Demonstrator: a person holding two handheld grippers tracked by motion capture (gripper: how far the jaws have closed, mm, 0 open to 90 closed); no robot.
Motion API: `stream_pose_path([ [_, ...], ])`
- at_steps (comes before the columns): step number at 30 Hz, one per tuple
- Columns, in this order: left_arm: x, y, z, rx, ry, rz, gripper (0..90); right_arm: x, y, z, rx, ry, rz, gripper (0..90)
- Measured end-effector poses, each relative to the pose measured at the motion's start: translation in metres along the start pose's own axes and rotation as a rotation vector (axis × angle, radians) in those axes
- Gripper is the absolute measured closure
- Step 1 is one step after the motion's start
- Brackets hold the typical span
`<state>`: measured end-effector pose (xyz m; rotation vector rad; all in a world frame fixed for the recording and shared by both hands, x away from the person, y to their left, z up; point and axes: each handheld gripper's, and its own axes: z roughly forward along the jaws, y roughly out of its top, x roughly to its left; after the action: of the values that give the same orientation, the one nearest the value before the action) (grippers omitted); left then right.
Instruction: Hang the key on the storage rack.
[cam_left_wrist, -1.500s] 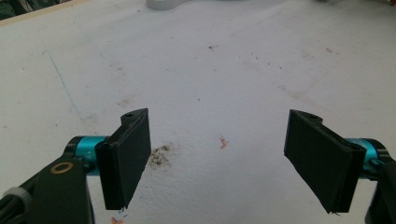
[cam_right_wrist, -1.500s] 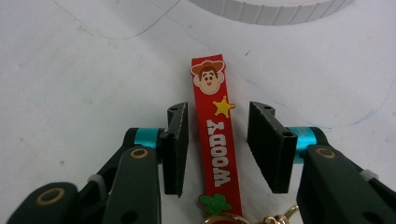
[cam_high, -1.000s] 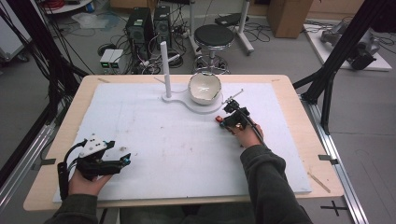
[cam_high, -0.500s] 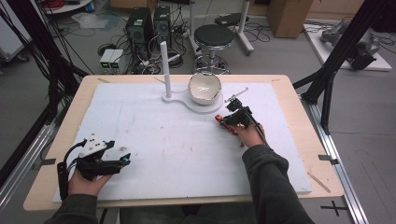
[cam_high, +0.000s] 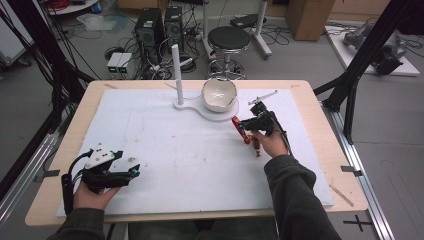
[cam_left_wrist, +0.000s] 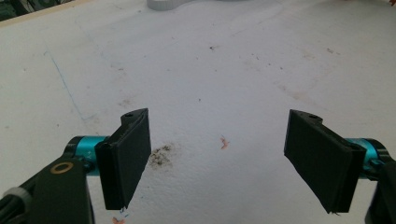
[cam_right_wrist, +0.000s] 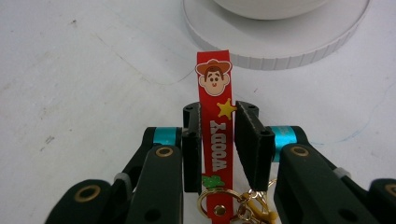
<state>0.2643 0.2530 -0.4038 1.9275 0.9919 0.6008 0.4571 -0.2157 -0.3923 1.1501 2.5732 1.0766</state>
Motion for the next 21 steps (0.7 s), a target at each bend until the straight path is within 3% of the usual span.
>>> stream_pose_path([
  [2,0.0,0.0,0.0,-0.002,-0.003,-0.001,23.3,0.0,0.0,0.001,0.004,-0.001,-0.004,73.0],
  [12,0.001,-0.001,0.0,-0.001,-0.002,-0.004,23.3,0.009,0.0,0.034,0.124,-0.081,-0.065,72.4],
  [21,0.001,0.0,0.0,-0.003,-0.006,-0.005,23.3,0.012,-0.001,0.042,0.162,-0.081,-0.077,64.0],
])
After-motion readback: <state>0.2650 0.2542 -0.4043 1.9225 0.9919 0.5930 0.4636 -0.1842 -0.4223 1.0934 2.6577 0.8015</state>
